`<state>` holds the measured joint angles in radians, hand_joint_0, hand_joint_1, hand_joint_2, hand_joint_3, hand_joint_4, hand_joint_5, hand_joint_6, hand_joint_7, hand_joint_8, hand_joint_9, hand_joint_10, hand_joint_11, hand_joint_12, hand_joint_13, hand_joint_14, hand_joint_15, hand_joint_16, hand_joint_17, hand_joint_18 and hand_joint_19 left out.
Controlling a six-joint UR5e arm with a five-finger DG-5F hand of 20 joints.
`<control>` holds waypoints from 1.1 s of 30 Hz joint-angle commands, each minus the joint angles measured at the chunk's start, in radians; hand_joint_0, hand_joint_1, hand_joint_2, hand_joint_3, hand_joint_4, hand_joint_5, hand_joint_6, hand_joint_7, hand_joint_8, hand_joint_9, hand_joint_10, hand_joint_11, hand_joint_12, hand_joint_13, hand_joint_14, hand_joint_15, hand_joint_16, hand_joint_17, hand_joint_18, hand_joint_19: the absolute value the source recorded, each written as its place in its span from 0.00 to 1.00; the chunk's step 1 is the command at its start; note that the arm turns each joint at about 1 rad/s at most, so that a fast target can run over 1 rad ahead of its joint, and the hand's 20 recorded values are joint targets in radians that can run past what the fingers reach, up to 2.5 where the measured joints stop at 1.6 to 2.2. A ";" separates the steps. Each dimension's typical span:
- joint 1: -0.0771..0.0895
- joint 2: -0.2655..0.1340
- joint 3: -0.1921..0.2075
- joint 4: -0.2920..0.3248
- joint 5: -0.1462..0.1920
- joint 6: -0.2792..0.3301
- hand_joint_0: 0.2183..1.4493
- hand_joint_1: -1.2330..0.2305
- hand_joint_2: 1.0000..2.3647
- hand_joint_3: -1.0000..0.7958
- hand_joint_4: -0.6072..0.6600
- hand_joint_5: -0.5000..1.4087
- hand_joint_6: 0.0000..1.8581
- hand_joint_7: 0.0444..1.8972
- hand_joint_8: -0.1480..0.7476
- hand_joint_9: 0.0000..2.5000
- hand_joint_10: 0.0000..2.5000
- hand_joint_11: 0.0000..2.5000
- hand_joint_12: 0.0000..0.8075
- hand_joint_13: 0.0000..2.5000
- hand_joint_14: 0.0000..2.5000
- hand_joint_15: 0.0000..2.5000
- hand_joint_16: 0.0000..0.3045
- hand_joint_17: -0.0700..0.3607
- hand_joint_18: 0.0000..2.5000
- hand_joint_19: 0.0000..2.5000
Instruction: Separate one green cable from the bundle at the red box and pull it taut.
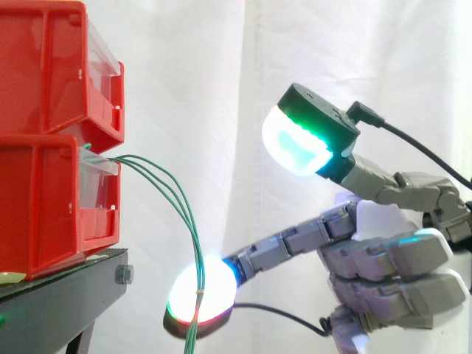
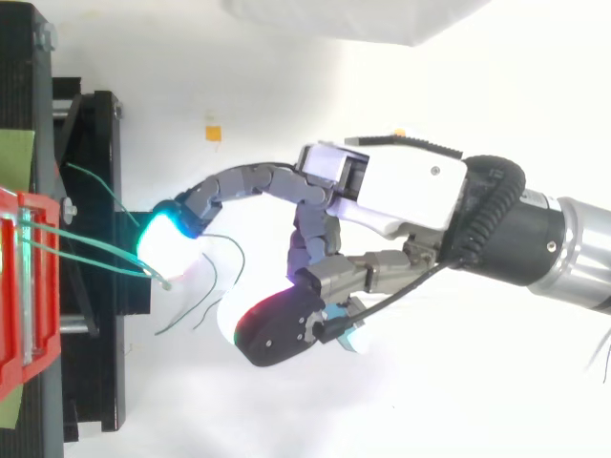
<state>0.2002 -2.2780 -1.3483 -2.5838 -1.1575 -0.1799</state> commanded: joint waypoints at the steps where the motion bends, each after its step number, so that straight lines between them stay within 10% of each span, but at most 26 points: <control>1: -0.008 0.000 0.000 0.082 -0.007 -0.047 0.15 0.49 0.00 0.28 0.76 0.18 0.27 0.33 0.60 0.84 0.01 0.18 0.70 0.87 0.01 0.23 0.29 0.63 1.00 0.10; 9: -0.024 -0.002 0.000 0.143 -0.060 -0.164 0.15 0.49 0.00 0.28 0.76 0.18 0.27 0.33 0.60 0.84 0.01 0.18 0.70 0.87 0.01 0.23 0.29 0.63 1.00 0.10; 33: 0.001 -0.040 0.000 0.264 -0.053 -0.130 0.15 0.49 0.00 0.28 0.76 0.18 0.27 0.33 0.60 0.84 0.01 0.18 0.70 0.87 0.01 0.23 0.29 0.63 1.00 0.10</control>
<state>0.1967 -2.3164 -1.3484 -2.3248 -1.2099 -0.3131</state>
